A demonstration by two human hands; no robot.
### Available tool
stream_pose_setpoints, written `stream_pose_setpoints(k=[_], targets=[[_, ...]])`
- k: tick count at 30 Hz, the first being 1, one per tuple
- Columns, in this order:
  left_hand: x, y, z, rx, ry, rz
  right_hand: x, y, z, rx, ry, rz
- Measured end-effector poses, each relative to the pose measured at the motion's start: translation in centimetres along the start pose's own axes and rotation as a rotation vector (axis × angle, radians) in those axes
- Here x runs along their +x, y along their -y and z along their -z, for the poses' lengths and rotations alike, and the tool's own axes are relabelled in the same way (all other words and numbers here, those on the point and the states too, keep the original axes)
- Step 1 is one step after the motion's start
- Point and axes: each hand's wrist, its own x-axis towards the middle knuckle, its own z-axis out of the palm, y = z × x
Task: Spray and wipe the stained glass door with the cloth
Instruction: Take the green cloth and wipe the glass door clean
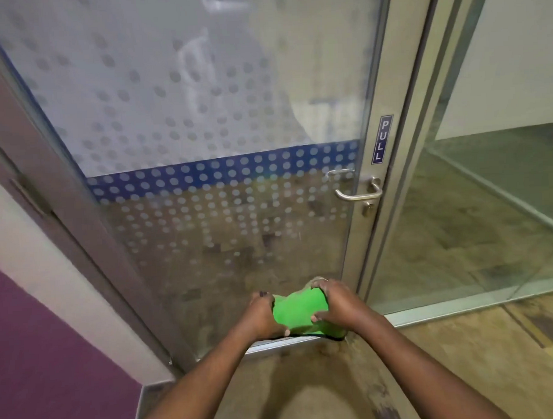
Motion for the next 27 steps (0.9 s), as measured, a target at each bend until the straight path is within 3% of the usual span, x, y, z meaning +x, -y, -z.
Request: stream_pose_setpoints(k=[7,11,14,20,27], targets=[[-4.3,-0.1,-2.5,-0.037,-0.131,-0.095,-8.6,-1.6,-1.0,-0.066,-0.261,-0.124],[-6.3,-0.6,-3.8,-0.103,-0.108,-0.151,-13.8,-3.4,-0.9,0.158,-0.264,-0.153],[-7.6,-1.3,-5.0,-0.316,-0.039,-0.185,-17.5,-4.4,-0.6,0.425,-0.277,-0.239],[-11.1,-4.6,-7.8,-0.752,0.157,-0.18,-24.6,-7.1,-0.5,0.858,-0.455,-0.289],[-16.2,-13.0,-12.8,-0.846,0.297,-0.22,-34.7,-12.6,-0.1,1.087,-0.668,-0.385]])
